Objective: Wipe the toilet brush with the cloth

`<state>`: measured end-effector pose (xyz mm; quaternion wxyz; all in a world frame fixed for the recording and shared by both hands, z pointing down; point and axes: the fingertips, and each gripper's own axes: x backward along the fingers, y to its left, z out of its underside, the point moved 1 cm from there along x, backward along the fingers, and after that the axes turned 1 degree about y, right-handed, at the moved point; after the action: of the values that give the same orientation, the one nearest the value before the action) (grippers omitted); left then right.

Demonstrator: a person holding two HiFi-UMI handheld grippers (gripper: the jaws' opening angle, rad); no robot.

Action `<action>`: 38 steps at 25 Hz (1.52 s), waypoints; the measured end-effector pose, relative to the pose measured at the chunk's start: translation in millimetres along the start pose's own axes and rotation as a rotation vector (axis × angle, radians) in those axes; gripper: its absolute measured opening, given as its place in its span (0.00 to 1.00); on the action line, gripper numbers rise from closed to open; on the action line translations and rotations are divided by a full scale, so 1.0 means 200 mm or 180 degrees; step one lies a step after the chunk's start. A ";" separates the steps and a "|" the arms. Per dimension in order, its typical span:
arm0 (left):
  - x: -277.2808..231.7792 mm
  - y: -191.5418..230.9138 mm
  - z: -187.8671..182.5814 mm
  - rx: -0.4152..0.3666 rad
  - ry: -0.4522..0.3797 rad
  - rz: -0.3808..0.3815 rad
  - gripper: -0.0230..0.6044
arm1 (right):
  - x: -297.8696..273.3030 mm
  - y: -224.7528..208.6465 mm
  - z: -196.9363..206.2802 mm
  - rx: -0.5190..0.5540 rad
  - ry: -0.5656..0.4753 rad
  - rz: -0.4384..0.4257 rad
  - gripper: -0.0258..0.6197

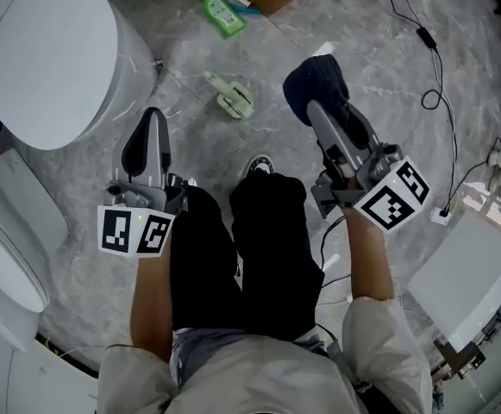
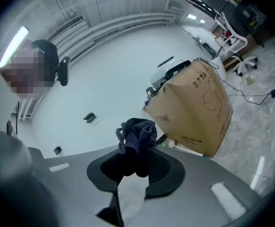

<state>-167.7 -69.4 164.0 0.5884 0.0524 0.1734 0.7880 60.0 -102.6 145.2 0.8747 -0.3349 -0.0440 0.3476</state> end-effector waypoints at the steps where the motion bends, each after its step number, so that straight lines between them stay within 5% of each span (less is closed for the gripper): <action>1: 0.02 -0.03 -0.07 0.0022 0.0025 0.0010 0.04 | 0.02 0.04 -0.06 0.0029 -0.0013 0.0103 0.17; 9: 0.20 -0.32 -0.78 0.0028 0.0091 0.0074 0.04 | 0.24 0.54 -0.61 0.0647 -0.0002 0.0552 0.16; 17: 0.36 -0.64 -1.54 -0.0050 0.0137 0.0193 0.04 | 0.44 1.07 -1.09 0.0795 0.0114 0.0646 0.16; 29: 0.70 -1.12 -2.20 -0.0070 0.0116 0.0417 0.04 | 0.83 1.71 -1.61 0.1001 0.0218 0.0700 0.16; 38: 1.06 -1.29 -2.50 0.0055 -0.0194 0.0429 0.04 | 1.07 2.05 -1.72 0.1121 0.0118 0.0619 0.16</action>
<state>-140.2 88.1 -415.3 0.5386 0.0930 0.1584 0.8223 91.4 60.9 -406.4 0.8827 -0.1858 0.0661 0.4265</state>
